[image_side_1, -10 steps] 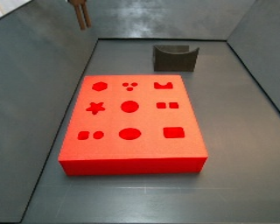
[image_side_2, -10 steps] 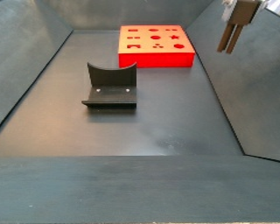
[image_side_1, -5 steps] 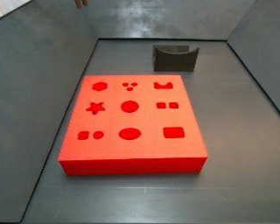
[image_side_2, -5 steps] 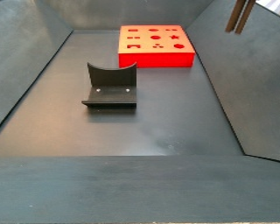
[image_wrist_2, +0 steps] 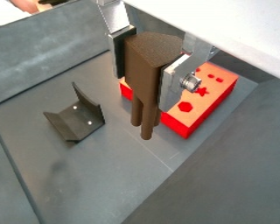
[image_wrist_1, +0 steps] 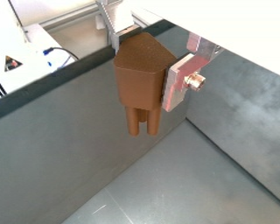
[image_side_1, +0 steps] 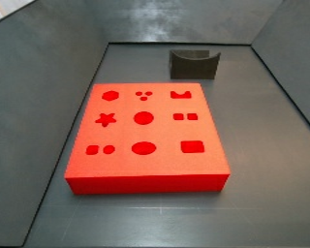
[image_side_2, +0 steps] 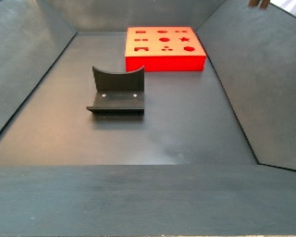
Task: Pick up the 3 prong object. Move up. Move to above the board. Insert the 3 prong object.
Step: Move to above the board.
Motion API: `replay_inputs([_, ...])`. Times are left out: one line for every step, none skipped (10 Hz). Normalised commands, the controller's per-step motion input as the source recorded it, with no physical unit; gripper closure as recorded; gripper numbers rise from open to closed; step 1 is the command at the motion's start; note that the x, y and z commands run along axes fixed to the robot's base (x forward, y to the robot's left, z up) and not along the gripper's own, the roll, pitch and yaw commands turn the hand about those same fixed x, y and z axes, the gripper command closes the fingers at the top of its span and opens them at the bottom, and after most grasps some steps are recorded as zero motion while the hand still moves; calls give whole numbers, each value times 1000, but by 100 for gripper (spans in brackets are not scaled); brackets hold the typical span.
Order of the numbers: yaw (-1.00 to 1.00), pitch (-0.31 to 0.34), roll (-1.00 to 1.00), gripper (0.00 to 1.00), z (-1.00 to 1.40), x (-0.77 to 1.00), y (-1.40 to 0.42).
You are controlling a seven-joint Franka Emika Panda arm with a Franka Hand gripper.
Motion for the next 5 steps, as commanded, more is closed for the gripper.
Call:
replay_inputs([-14,74,3,100,424,-650,31])
replay_inputs([-14,72,4,100,324,-649,27])
replay_inputs([-15,74,4,100,73,-646,17])
replay_inputs([-16,62,7,100,-11,-634,15])
replay_inputs([-15,56,8,100,-2,-629,17])
